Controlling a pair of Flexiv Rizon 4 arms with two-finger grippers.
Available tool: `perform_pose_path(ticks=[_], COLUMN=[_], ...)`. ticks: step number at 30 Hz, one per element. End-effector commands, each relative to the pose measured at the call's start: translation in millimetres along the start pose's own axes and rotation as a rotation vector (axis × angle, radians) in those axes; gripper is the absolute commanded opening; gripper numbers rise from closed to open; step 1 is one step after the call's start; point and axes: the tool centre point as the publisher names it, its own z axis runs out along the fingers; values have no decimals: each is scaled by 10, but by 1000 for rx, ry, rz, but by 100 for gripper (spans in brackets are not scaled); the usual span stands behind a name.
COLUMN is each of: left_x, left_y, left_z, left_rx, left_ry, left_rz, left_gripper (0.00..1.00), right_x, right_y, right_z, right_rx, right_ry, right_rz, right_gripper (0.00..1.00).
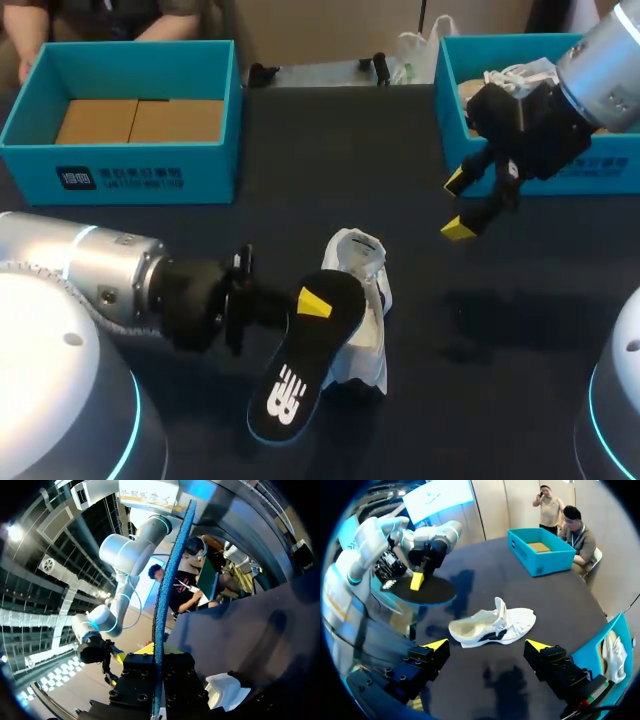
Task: Take the shoe out of the shoebox, open the shoe tongue, remove and reinsert the insole, then place the shoe into the shoebox
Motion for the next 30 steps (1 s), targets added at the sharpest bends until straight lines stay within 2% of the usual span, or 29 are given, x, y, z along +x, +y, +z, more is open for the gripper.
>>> perform_pose_path(ticks=[1,3,7,10,20,22,30], left_x=[76,98,201,256,256,268,434], left_y=[7,-5,-40,-47,-47,12,135], left_z=[93,113,110,73,73,150,195], left_rx=[11,17,34,13,13,22,23], left_ry=[-17,-42,-72,-59,-59,-49,-70], left_rz=[-22,-43,-100,-122,-122,-117,-157], left_gripper=[0,0,0,0,0,0,0], right_x=[65,73,184,262,262,220,364], right_y=[-17,-106,-242,-290,-290,-287,-496], right_z=[127,254,460,585,585,590,923], right_rx=[120,168,101,146,146,205,149], right_ry=[-41,-17,-30,13,13,-6,-38], right_rz=[-192,-186,-275,-226,-226,-222,-277], right_gripper=[100,100,100,100,100,100,100])
